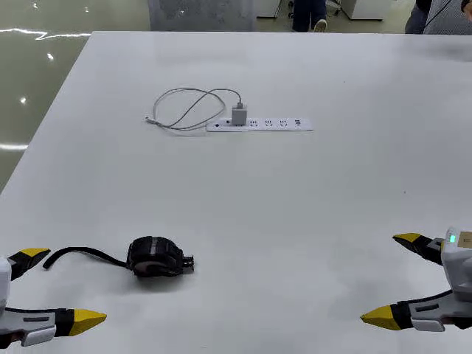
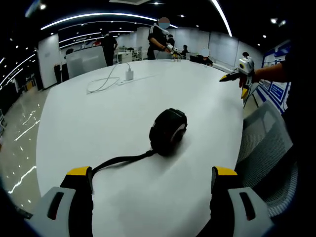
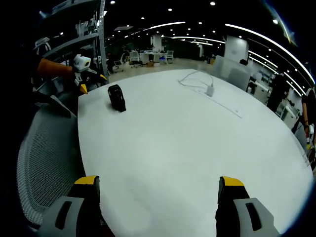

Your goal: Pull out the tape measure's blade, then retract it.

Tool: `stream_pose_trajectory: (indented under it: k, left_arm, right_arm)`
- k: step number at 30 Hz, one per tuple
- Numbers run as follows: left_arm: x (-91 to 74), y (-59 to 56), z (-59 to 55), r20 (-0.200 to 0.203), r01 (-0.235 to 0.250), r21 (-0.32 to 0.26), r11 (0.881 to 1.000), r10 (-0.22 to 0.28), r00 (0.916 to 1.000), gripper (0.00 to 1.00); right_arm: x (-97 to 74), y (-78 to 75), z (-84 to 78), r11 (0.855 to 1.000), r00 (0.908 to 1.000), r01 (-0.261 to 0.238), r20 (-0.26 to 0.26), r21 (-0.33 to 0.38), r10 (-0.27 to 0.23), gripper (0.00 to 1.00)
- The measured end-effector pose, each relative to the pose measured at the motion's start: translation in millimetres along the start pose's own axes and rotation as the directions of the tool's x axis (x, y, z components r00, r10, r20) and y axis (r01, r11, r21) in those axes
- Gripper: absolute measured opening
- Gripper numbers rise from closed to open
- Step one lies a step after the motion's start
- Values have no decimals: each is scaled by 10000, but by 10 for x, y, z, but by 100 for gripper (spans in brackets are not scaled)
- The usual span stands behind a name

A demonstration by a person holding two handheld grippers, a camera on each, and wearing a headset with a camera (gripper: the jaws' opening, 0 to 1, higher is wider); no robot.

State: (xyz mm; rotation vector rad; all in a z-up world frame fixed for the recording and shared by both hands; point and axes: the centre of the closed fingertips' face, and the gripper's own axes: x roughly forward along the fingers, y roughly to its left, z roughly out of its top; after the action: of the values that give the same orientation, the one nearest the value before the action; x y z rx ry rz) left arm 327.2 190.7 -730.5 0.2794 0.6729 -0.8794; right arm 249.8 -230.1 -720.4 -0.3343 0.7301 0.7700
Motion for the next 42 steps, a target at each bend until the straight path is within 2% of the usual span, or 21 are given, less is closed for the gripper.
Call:
stream_pose_trajectory:
  k: [5,11,22,26,35,42]
  left_arm:
    - [59,-5,84,-3,229,280,9993,-229,9997,99]
    - [152,-14,77,-379,570,637,9963,-547,9978,99]
    - [292,-49,154,-602,1131,1275,9854,-1061,9925,97]
    - [358,-84,143,-818,1465,1671,9750,-1344,9875,98]
    - [443,-122,202,-1099,1874,2033,9610,-1678,9797,97]
    - [541,-200,205,-1862,2540,2785,9262,-2074,9604,97]
  right_arm:
    - [119,9,111,9983,9995,-289,-148,-515,282,99]
    - [282,55,225,9944,9979,-571,-356,-885,541,99]
    - [550,169,452,9884,9948,-1016,-226,-1133,997,99]
    - [659,228,539,9839,9924,-1233,-204,-1292,1217,99]
    - [860,329,690,9752,9866,-1631,-201,-1497,1619,99]
    - [1044,398,771,9626,9801,-1984,-363,-1845,1950,99]
